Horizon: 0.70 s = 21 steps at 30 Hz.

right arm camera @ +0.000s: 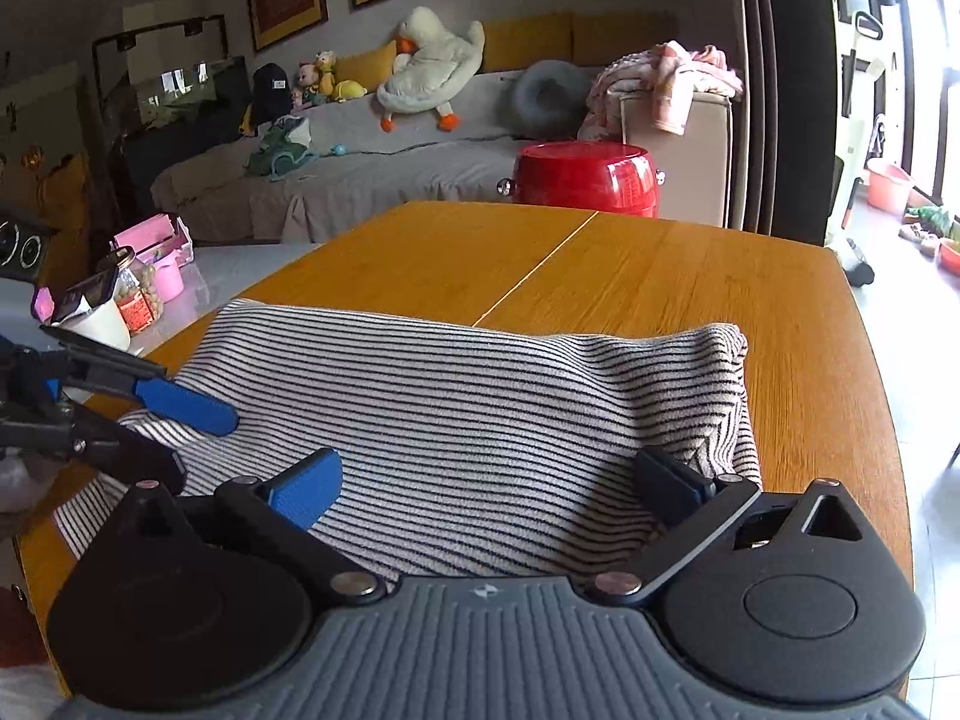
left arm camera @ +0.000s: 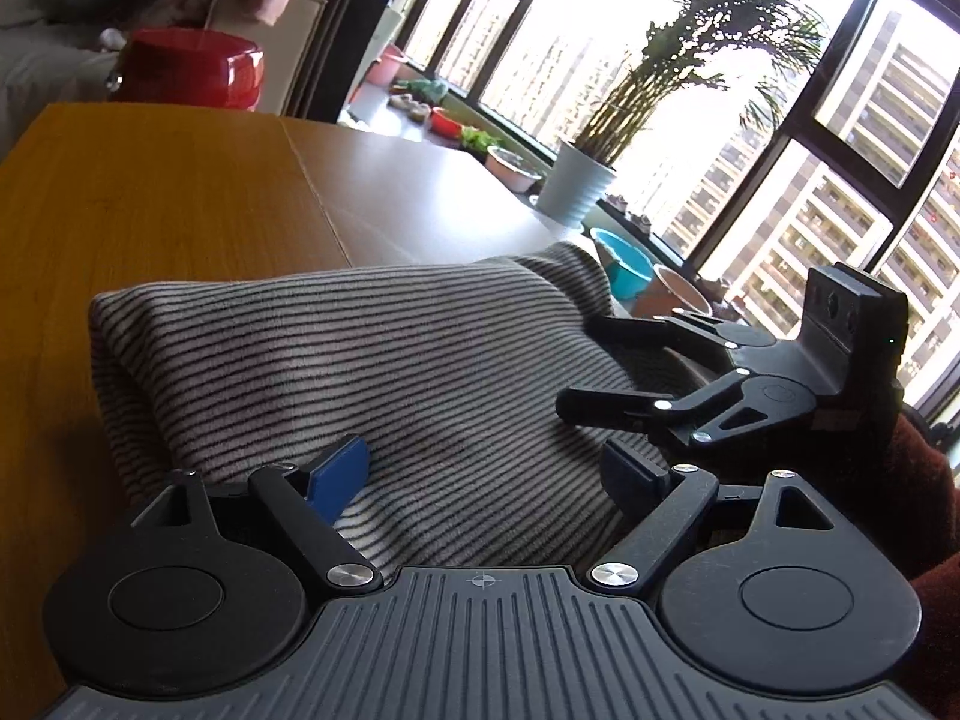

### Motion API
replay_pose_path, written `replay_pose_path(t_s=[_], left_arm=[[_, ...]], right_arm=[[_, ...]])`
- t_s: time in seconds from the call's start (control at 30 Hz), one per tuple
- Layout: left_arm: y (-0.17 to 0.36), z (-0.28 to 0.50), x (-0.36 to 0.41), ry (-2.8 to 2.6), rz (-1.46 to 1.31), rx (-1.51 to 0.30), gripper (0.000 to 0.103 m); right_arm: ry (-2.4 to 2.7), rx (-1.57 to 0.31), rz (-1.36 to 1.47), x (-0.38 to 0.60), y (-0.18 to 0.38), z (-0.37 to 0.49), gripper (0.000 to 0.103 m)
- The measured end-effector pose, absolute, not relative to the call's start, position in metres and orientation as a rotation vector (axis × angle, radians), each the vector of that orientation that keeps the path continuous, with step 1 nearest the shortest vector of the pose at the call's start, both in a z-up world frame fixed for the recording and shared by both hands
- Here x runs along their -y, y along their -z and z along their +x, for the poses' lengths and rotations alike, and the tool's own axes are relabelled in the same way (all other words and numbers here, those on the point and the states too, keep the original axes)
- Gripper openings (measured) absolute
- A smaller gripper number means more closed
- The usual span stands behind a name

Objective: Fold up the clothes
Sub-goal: 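Fold the hem toward the collar with both tools and release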

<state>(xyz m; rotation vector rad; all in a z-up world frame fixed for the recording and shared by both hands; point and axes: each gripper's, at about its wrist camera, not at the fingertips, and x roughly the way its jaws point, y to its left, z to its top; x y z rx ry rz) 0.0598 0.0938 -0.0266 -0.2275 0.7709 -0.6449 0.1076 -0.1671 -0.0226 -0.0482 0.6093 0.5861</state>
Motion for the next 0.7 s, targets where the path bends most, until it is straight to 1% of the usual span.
replay_pose_path(t_s=[0.3, 0.37, 0.47, 0.57, 0.7], left_arm=[[0.027, 0.153, -0.098, 0.557, -0.176, -0.722, 0.090], [0.027, 0.173, -0.095, 0.536, -0.174, -0.717, 0.095], [0.026, 0.201, -0.081, 0.526, -0.111, -0.710, 0.101], [0.027, 0.217, -0.069, 0.524, -0.047, -0.707, 0.101], [0.016, 0.212, -0.077, 0.464, -0.098, -0.721, 0.101]], right_arm=[[-0.589, -0.636, 0.010, 0.152, 0.023, 0.117, 0.103], [-0.615, -0.653, 0.038, 0.144, 0.022, 0.116, 0.103], [-0.695, -0.677, 0.071, 0.127, 0.020, 0.113, 0.103], [-0.731, -0.683, 0.066, 0.111, 0.019, 0.110, 0.103], [-0.743, -0.681, 0.045, 0.104, 0.013, 0.107, 0.103]])
